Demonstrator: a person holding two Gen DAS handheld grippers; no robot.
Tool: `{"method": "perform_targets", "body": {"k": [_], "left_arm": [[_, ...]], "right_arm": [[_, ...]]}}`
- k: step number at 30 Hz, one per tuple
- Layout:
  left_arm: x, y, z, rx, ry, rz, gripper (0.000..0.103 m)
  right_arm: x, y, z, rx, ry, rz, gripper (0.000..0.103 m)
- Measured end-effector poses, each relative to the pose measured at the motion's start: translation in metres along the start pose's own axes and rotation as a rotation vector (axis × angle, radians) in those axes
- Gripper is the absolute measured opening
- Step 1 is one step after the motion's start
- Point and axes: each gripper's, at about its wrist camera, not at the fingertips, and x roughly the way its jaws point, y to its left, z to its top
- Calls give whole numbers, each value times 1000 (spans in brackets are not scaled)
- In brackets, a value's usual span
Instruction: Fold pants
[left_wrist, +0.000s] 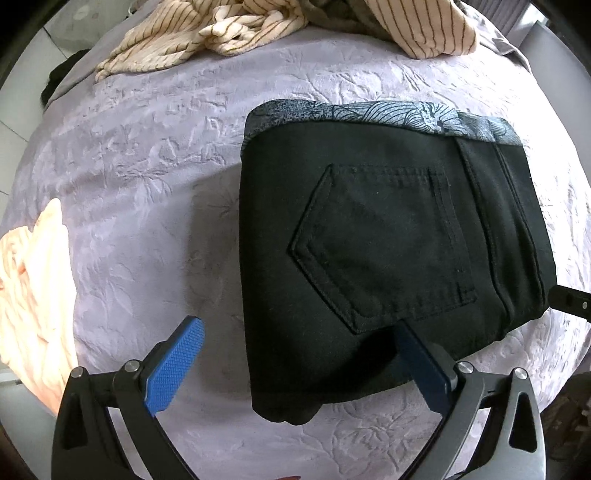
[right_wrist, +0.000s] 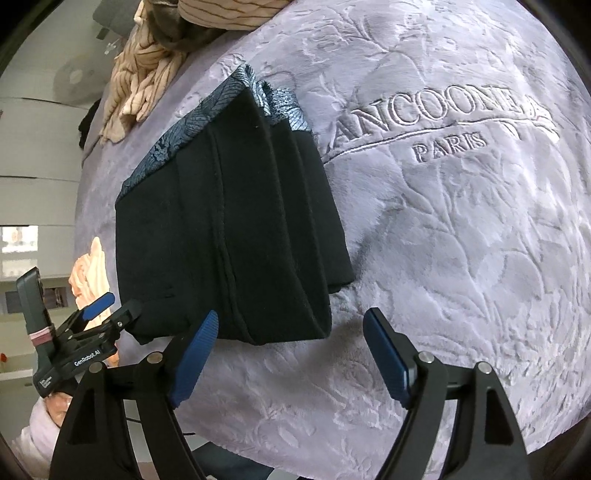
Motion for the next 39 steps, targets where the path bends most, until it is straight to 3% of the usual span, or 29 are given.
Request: {"method": "perform_targets", "body": {"k": [8,18,29,39], "left_arm": [[6,0,6,3,15,-2,103],[15,8,23,-7,26,-31,103],[37,45,59,-90,66,-224,103],[60,40,72,-116,88,-293,103]], "right_arm": [[-7,-1,4,-50,-57,-26,86],[1,-12,4,-17,7,0,86],[7,-18,24,-29,35,61,87],[24,-19,51,-48,68,138,87]]}}
